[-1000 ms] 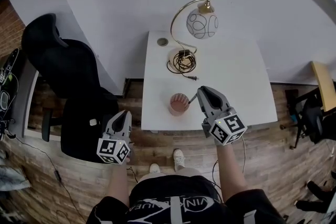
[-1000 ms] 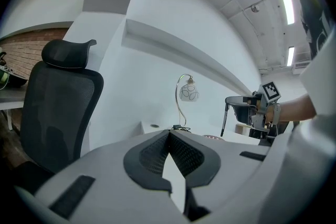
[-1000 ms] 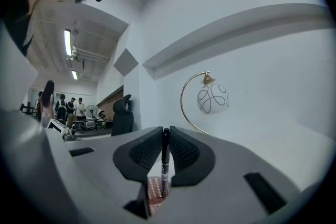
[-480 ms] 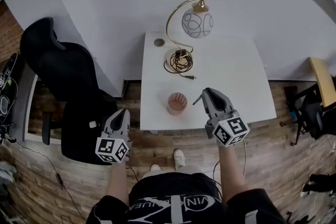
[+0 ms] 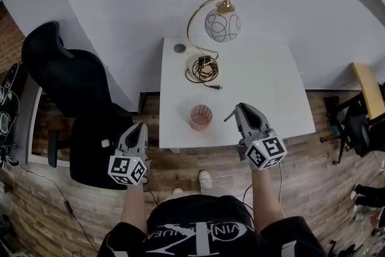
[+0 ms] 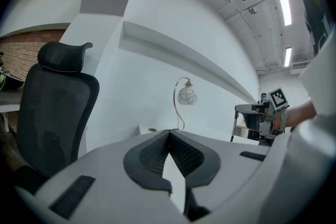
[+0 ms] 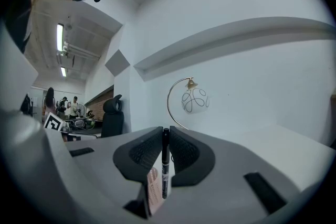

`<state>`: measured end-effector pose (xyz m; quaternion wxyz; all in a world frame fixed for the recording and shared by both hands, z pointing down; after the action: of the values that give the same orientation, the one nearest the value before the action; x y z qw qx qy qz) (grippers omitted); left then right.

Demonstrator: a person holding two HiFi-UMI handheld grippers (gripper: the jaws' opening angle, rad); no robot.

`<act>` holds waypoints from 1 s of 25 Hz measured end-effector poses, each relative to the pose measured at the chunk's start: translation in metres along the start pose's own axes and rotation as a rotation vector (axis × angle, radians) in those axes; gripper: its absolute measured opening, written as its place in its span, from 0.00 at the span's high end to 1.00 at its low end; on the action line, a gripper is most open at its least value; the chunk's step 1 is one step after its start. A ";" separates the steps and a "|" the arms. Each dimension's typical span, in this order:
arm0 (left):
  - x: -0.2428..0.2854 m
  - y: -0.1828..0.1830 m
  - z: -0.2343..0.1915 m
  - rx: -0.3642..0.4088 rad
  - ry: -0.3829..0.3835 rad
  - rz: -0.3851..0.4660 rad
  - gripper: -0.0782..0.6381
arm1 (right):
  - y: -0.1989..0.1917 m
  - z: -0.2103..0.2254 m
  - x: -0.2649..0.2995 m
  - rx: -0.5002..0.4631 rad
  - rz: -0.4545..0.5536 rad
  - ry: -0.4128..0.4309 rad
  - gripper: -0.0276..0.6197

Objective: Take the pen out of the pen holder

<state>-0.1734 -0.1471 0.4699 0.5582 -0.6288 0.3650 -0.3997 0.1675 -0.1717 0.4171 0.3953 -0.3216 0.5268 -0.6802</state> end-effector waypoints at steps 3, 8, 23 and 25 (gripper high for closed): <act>-0.002 0.001 -0.001 0.003 -0.001 0.002 0.87 | -0.003 0.001 -0.005 0.003 0.000 -0.011 0.88; -0.004 0.003 -0.002 0.009 0.001 0.005 0.87 | -0.005 0.002 -0.012 0.010 0.006 -0.027 0.88; -0.017 0.007 -0.006 0.020 0.002 0.016 0.87 | -0.012 -0.004 -0.024 0.025 0.021 -0.057 0.88; -0.018 0.007 -0.006 0.019 0.001 0.013 0.87 | -0.014 -0.005 -0.025 0.026 0.020 -0.058 0.88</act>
<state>-0.1860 -0.1340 0.4619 0.5664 -0.6210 0.3657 -0.3997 0.1730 -0.1459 0.4287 0.4215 -0.3308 0.5096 -0.6733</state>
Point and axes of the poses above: the fingertips, and each gripper's own axes: x forward along the fingers, z to its right, y out of its top, the point moved 3 cm from there along -x, backward along the fingers, and after that the axes turned 6 degrees about x, right-handed, at the moved point
